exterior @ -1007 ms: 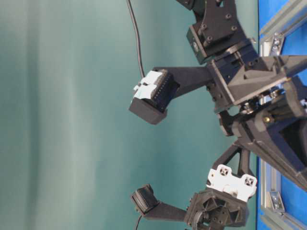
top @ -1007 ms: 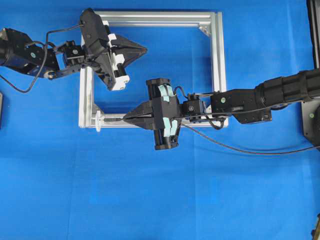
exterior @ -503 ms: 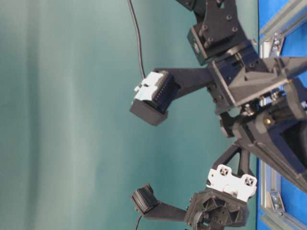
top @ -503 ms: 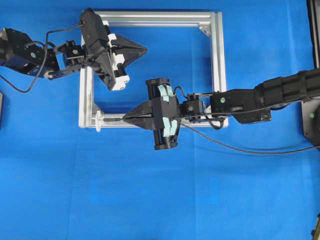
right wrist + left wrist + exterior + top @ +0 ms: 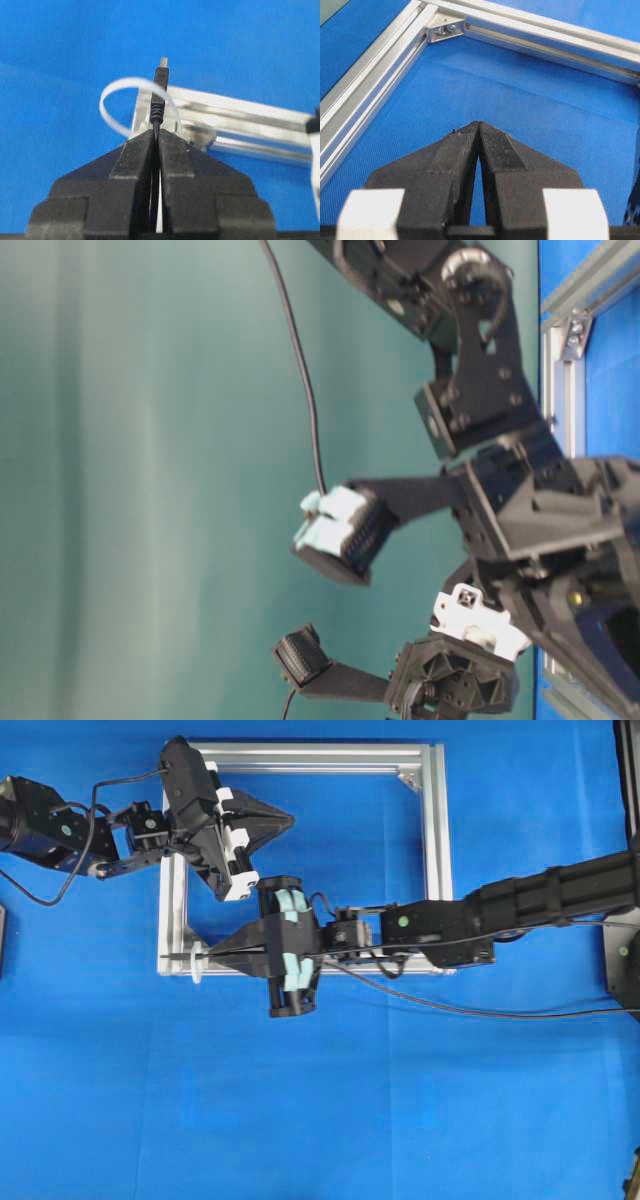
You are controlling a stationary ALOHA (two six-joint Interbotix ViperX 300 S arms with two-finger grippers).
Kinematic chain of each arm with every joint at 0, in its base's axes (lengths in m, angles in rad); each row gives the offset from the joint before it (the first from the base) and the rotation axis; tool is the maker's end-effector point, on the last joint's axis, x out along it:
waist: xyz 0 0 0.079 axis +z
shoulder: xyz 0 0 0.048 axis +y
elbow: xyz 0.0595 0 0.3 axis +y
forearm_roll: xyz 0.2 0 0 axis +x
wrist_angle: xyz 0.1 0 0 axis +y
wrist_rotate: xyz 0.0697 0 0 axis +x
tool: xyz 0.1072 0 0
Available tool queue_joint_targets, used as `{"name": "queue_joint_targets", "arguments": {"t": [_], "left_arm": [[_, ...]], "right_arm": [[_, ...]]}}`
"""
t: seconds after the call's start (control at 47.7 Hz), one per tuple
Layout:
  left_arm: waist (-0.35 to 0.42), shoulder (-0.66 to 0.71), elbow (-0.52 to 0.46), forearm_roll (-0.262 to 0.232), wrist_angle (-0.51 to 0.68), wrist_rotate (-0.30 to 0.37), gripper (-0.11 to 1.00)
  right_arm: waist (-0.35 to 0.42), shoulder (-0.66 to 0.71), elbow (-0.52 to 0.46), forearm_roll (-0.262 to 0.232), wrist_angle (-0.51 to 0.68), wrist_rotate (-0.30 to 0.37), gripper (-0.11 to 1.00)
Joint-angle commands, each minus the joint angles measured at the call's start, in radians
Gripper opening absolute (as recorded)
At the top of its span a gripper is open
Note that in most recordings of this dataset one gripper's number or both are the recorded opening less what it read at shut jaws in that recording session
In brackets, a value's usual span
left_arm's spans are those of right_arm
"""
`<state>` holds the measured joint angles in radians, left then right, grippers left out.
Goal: Insert the wire through the string loop located on the left side.
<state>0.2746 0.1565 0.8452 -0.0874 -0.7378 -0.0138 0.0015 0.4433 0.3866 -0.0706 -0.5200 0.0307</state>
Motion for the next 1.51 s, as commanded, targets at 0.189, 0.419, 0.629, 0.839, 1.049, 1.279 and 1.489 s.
{"name": "queue_joint_targets", "arguments": {"t": [0.189, 0.419, 0.629, 0.839, 1.049, 1.279, 1.489], "left_arm": [[-0.002, -0.035, -0.014, 0.005, -0.006, -0.002, 0.00], [-0.002, -0.035, -0.014, 0.005, -0.008, -0.002, 0.00], [-0.002, -0.037, -0.009, 0.003, -0.009, 0.000, 0.00], [0.017, -0.074, 0.035, 0.003, -0.011, 0.002, 0.00], [0.072, -0.141, 0.132, 0.003, -0.012, 0.000, 0.00], [0.094, -0.225, 0.262, 0.003, -0.018, -0.002, 0.00], [0.095, -0.314, 0.360, 0.003, -0.020, -0.002, 0.00]], "right_arm": [[-0.003, 0.005, -0.063, 0.000, -0.006, 0.002, 0.00], [-0.003, 0.006, -0.063, 0.000, -0.008, 0.003, 0.00], [-0.002, 0.006, -0.060, 0.000, -0.008, 0.005, 0.00], [-0.002, 0.006, -0.058, 0.000, -0.006, 0.005, 0.00], [-0.002, 0.006, -0.058, 0.000, -0.006, 0.005, 0.00], [-0.002, 0.006, -0.058, 0.000, -0.006, 0.006, 0.00], [0.000, 0.006, -0.057, 0.000, -0.006, 0.006, 0.00]]}}
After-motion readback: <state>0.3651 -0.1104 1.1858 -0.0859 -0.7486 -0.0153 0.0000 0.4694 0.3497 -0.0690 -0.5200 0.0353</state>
